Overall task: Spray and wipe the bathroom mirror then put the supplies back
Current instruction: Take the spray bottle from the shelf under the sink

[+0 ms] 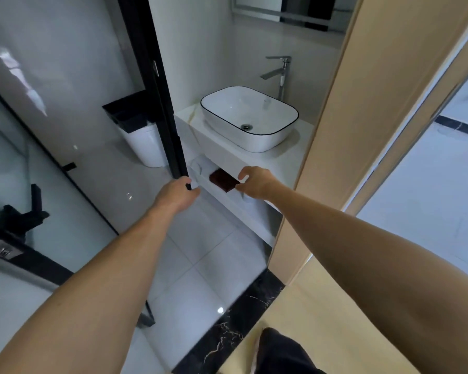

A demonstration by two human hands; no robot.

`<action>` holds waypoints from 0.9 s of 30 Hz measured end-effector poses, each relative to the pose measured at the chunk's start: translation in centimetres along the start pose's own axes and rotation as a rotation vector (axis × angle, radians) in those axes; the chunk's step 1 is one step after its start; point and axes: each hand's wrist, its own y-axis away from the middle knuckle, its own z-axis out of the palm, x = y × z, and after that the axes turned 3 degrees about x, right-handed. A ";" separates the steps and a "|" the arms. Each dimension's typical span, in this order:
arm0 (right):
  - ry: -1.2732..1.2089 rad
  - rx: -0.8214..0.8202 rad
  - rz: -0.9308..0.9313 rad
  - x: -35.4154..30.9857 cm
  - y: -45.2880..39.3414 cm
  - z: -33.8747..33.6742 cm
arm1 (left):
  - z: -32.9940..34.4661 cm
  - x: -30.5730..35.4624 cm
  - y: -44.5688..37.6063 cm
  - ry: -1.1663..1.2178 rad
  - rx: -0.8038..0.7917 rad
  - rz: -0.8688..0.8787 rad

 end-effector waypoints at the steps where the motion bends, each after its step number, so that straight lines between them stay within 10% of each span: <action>1: 0.003 -0.003 0.007 0.3 -0.5 0.3 | 0.4 -0.2 -0.7 0.004 -0.001 -0.003; 27: -0.279 -0.094 -0.022 -1.4 -29.6 12.5 | 4.8 -6.9 -24.8 0.268 0.108 -0.116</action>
